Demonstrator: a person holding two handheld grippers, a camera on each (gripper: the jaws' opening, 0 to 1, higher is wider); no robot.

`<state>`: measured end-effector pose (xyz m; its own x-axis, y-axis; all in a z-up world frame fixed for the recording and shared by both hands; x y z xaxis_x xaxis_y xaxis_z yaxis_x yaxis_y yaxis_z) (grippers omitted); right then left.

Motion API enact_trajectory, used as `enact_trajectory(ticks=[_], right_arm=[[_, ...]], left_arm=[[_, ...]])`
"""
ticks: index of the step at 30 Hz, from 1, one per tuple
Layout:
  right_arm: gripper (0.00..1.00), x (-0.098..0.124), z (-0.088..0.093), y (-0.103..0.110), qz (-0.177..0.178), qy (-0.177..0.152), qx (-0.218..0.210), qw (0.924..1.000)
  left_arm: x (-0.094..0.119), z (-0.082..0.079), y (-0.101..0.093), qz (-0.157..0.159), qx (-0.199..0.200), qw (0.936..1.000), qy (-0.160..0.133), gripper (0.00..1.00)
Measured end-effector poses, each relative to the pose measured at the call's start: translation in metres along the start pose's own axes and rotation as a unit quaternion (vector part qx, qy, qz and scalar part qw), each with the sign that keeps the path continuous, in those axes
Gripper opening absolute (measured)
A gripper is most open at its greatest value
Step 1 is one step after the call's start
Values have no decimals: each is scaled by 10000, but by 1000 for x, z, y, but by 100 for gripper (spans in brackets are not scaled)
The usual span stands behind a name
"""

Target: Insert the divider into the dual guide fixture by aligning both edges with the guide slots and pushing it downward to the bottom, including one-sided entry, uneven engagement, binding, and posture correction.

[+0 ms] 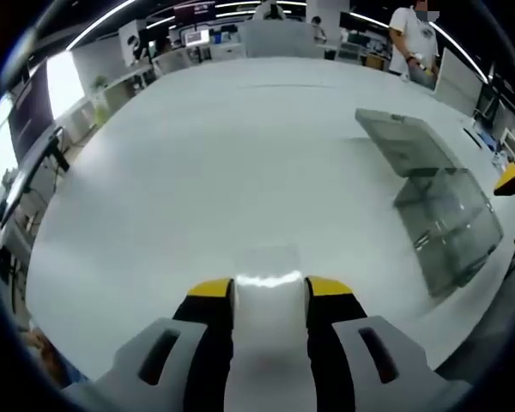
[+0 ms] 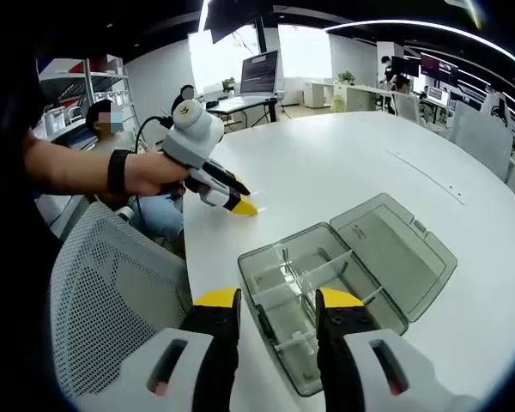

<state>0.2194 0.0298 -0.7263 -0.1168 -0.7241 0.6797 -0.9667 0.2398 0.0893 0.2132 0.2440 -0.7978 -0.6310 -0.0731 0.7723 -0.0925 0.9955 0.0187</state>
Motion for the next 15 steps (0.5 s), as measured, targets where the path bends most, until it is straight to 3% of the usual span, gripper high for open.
enact_trajectory(ticks=[2, 15], right_arm=[[31, 1, -1, -1, 14, -17, -1, 10000], [30, 3, -3, 1, 15, -46, 24, 10000]], left_arm=[[1, -1, -3, 136, 247, 9996, -89, 30], [5, -2, -8, 180, 143, 9996, -161, 30]])
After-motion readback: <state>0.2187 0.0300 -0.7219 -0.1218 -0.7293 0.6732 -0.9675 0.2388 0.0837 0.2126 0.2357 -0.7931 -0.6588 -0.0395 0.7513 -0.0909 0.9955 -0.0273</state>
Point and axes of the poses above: the point that each gripper's makers call its tool centre point, and the gripper's own axes: x roughly backward along the fingers, y roughly to its left, z roughly out of its underside, the point moved 1 cm from there along x, roughly backward along the fingers, and after that the axes turned 1 degree about y, right-handed, at the moved point
